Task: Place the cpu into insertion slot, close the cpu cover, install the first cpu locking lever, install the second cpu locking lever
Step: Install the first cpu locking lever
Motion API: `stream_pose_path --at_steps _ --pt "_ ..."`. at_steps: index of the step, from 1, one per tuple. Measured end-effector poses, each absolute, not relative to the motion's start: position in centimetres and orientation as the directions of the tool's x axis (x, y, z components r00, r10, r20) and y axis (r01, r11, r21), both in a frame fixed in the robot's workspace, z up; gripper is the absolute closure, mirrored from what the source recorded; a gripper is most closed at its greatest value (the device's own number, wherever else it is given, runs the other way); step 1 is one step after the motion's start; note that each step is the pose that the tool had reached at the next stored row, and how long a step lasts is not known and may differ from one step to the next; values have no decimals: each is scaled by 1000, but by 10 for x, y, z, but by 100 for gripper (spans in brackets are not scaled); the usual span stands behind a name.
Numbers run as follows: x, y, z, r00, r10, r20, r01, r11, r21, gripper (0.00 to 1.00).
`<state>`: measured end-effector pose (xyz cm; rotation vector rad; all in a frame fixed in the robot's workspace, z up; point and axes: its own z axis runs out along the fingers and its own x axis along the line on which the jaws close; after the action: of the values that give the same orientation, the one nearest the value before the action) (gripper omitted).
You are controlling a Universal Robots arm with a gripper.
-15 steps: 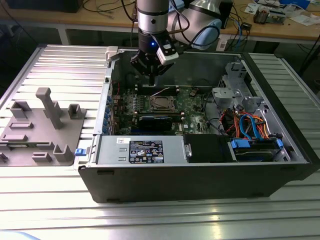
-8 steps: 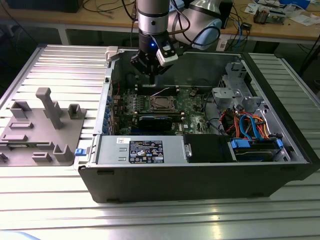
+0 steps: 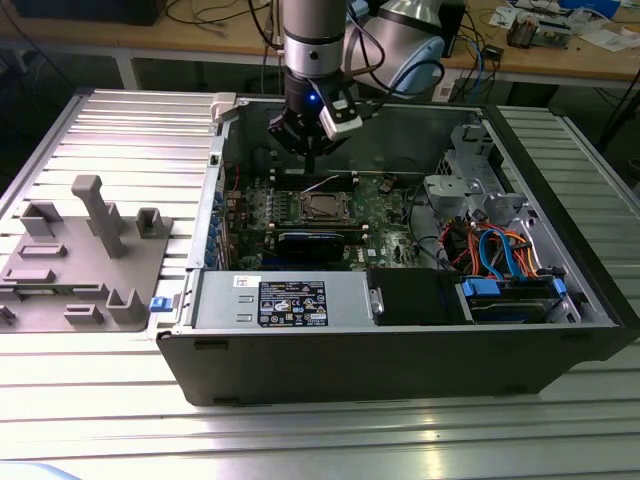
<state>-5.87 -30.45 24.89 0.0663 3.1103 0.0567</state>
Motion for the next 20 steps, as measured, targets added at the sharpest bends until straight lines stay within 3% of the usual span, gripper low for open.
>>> stream_pose_path --at_steps 20 --pt "-42 -305 238 -1000 -10 -29 -11 999 45 89"
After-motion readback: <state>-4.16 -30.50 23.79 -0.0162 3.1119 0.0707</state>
